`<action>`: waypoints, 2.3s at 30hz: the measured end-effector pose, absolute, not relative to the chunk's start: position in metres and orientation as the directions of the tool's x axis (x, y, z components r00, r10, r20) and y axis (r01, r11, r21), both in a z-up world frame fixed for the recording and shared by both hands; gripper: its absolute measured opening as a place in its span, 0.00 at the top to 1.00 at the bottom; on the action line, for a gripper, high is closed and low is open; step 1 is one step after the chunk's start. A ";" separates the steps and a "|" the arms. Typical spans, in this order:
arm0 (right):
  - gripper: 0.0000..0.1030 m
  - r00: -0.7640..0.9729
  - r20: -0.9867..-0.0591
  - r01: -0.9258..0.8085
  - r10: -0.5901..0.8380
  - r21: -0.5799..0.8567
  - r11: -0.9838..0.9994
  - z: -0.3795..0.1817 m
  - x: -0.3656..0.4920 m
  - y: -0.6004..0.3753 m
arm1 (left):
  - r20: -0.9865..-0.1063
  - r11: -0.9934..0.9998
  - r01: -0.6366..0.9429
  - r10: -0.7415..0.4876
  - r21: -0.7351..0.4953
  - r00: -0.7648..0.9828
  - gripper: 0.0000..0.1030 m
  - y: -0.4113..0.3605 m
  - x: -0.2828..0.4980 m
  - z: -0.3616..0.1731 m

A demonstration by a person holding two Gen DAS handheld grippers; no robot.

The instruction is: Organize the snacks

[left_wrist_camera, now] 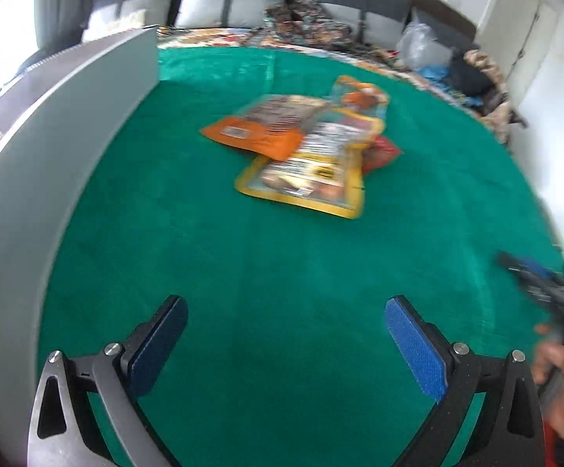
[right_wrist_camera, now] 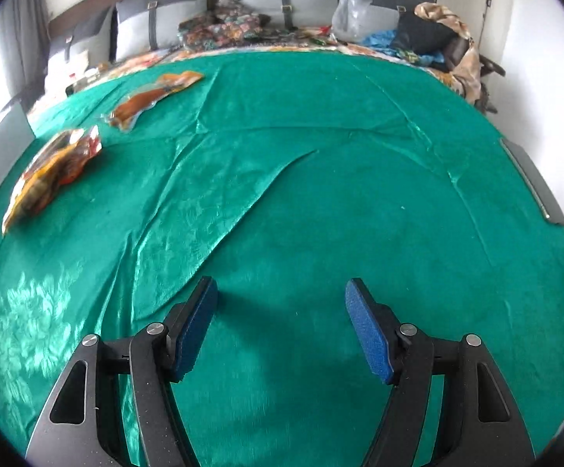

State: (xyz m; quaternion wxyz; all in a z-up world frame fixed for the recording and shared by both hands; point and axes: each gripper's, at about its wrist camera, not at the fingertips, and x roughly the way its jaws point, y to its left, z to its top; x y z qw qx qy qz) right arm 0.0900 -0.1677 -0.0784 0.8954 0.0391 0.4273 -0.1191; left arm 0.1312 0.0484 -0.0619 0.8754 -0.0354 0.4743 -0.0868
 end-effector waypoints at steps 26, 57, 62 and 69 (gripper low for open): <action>0.15 0.605 -0.778 0.240 -0.172 -0.028 0.970 -0.079 0.078 -0.159 | -0.808 0.995 0.105 -0.066 -0.006 0.585 0.00 0.074 0.155 -0.095; 0.85 0.313 -0.722 -0.026 0.617 0.642 0.766 -0.064 0.190 -0.039 | -0.808 0.995 0.104 -0.066 -0.006 0.585 0.00 0.073 0.156 -0.095; 0.85 0.292 -0.753 -0.018 0.589 0.612 0.791 -0.062 0.144 -0.120 | -0.808 0.995 0.104 -0.067 -0.006 0.585 0.00 0.073 0.156 -0.095; 0.35 0.520 -0.795 0.088 0.312 0.413 0.906 -0.044 0.060 -0.219 | -0.809 0.995 0.104 -0.067 -0.007 0.585 0.00 0.073 0.156 -0.095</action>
